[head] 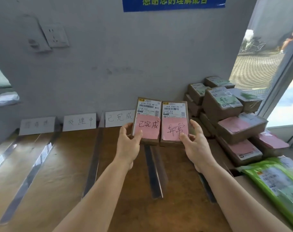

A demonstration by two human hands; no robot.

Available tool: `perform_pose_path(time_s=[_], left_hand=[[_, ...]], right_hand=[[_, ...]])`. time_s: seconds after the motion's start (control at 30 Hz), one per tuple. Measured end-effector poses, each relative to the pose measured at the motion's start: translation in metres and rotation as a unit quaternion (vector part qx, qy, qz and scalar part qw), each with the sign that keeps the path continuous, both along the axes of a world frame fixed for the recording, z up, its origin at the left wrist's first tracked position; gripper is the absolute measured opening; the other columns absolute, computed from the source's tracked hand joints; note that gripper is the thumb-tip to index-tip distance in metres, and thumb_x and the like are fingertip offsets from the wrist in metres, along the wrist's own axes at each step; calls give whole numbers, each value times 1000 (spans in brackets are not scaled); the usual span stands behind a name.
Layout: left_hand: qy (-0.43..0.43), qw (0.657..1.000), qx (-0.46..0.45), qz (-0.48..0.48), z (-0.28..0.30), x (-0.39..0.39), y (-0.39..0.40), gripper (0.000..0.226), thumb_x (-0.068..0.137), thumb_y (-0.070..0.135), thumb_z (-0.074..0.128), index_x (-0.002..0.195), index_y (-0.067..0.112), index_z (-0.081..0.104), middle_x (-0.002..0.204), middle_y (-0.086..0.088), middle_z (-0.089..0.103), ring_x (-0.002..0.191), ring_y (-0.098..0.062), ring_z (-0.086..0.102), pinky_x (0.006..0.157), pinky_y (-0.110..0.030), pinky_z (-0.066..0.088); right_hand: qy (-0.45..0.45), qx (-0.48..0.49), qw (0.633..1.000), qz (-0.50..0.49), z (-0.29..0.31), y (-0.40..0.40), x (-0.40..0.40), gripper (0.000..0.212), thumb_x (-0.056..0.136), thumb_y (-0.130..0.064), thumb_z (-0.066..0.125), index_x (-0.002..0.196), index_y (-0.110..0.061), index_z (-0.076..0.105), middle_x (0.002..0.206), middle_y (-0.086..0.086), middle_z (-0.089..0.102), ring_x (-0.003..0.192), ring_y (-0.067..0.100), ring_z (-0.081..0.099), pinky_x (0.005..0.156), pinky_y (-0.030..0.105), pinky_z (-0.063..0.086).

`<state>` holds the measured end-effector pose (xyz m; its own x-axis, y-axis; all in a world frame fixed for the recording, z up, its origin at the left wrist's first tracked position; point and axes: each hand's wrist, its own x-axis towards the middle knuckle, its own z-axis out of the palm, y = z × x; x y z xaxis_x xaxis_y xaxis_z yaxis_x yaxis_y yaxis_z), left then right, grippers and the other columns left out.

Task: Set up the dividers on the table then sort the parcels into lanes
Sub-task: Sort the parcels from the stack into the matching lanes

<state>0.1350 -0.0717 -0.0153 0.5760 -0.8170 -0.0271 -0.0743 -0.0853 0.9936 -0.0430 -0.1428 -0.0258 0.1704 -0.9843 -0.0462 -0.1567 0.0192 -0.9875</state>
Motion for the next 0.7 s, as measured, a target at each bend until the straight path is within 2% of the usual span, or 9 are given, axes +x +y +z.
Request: perform_pose_path(time_s=[0.2,0.27,0.33,0.5,0.7], left_hand=[[23,998,36,50,-14,34,-12,45,95,26,57,133,31,35,128,1,53,112,-14,47,102,-39,42],[21,997,50,57,-19,40,-17,45,96,26,57,134,30,34,124,3,51,109,-13,44,103,-39,41],[20,996,60,65,-25,44,-23,45,96,26,56,135,30,34,123,4,49,107,-12,43,102,-38,41],[27,989,101,102,-41,54,-43,47,95,29,57,136,30,33,135,-3,49,108,-13,43,103,-42,40],[29,976,147,156,-61,65,-66,46,96,29,54,138,27,33,138,-4,48,112,-16,44,102,-41,39]], right_hand=[[67,-3,996,-60,-6,-23,16,55,96,-24,55,145,-30,31,125,0,58,116,16,55,94,41,52],[97,10,993,-62,-14,-37,18,54,97,-25,54,146,-28,31,125,0,59,112,15,57,90,37,54],[119,24,991,-56,-23,-52,22,54,97,-26,54,146,-28,31,125,2,61,111,17,60,90,40,55],[158,51,986,-30,-46,-90,38,55,97,-28,54,147,-27,31,131,3,58,118,22,58,94,46,52],[212,76,974,14,-78,-129,62,54,98,-28,51,147,-26,29,140,4,52,126,27,51,95,42,48]])
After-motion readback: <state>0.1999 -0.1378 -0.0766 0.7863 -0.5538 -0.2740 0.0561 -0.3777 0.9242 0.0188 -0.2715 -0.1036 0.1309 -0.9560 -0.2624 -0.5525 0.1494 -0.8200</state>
